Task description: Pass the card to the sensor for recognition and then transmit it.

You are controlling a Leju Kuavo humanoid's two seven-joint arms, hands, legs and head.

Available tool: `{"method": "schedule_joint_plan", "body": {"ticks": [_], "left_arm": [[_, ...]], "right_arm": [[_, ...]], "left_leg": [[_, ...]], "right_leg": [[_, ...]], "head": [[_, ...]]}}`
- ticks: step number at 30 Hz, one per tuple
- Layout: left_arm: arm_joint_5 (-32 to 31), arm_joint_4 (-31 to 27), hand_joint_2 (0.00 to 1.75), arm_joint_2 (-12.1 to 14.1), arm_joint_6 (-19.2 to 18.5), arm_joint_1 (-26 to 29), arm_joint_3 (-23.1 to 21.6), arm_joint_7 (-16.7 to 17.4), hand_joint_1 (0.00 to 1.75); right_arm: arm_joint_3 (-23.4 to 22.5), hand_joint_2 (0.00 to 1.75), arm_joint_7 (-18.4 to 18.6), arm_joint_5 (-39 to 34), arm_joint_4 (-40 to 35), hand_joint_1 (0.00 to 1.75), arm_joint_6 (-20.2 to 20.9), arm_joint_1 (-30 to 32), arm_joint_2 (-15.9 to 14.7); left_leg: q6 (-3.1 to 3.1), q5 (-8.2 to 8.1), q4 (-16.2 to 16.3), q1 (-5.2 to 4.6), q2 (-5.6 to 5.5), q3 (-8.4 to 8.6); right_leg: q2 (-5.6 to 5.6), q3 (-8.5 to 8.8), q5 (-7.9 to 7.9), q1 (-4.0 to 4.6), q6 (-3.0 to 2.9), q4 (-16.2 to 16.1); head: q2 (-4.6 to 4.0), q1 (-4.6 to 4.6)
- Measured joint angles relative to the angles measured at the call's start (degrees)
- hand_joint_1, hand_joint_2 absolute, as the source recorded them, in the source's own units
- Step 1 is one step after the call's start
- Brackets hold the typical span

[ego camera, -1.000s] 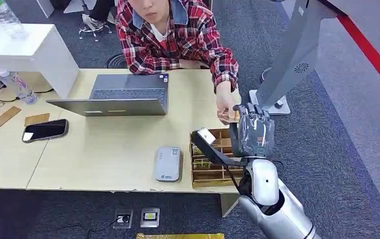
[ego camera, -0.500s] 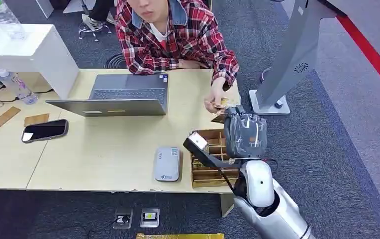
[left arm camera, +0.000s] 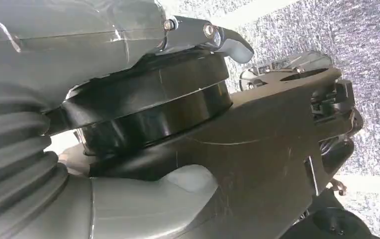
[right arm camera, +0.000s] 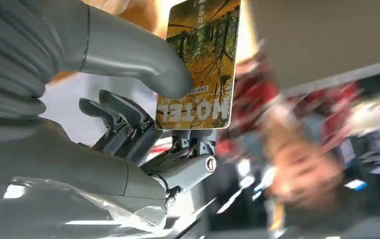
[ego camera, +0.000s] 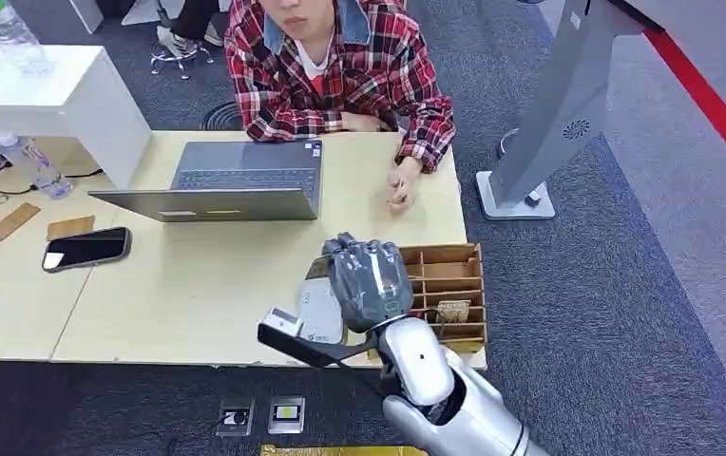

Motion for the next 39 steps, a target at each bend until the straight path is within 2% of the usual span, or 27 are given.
{"method": "schedule_joint_plan", "body": {"ticks": [8,13,23,35,39], "left_arm": [[0.02,0.0,1.75,0.0,-0.26,-0.08,-0.57,0.0,0.0],[0.04,0.02,1.75,0.02,-0.39,-0.14,-0.9,0.0,0.0],[0.04,0.02,1.75,0.07,-0.55,-0.14,-0.92,0.0,0.0],[0.04,0.02,1.75,0.09,-0.57,-0.13,-0.92,0.0,0.0],[0.04,0.02,1.75,0.09,-0.55,-0.12,-0.92,0.0,0.0]], "right_arm": [[2.82,1.75,-2.93,-4.34,12.75,1.75,-0.76,-0.65,5.11],[4.13,1.75,-4.54,-5.37,23.65,1.75,-2.14,-0.49,8.37],[4.92,1.75,-5.07,-6.36,37.38,1.75,-4.67,-0.37,12.15],[4.81,1.75,-2.73,-4.56,41.46,1.75,-8.85,-1.56,13.09],[4.68,1.75,-1.22,-3.73,42.13,1.75,-12.39,-1.65,13.07]], "left_leg": [[0.0,0.0,0.0,0.0,-0.01,-0.02],[0.0,0.0,0.0,0.0,0.0,-0.01],[0.0,0.0,0.0,-0.01,0.0,-0.01],[0.0,0.0,0.0,-0.01,0.03,0.03],[0.0,0.0,0.0,-0.01,0.03,0.03]], "right_leg": [[-0.01,0.0,-0.01,0.0,-0.01,0.0],[0.0,-0.01,-0.01,0.0,-0.01,0.0],[0.01,-0.01,-0.01,-0.01,-0.01,0.0],[0.08,0.0,-0.01,-0.01,-0.01,0.0],[0.09,-0.01,-0.01,-0.01,-0.01,0.0]], "head": [[0.0,0.0],[0.0,0.0],[0.0,0.02],[0.0,0.0],[0.0,0.0]]}}
